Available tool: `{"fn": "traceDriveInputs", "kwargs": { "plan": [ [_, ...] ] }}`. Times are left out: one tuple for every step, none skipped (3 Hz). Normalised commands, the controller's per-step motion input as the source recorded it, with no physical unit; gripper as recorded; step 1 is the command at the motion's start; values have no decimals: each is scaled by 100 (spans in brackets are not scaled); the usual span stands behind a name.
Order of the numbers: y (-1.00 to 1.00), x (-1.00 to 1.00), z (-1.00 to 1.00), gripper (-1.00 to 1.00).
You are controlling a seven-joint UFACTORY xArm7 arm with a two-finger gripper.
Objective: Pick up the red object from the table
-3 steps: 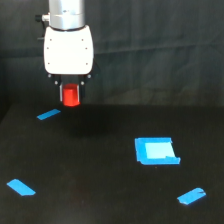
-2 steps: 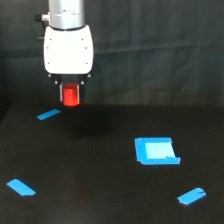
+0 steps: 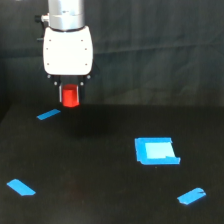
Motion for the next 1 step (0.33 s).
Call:
{"fn": "traceDriveInputs", "kwargs": {
  "plan": [
    [-6,5,-1,-88]
  ]
}}
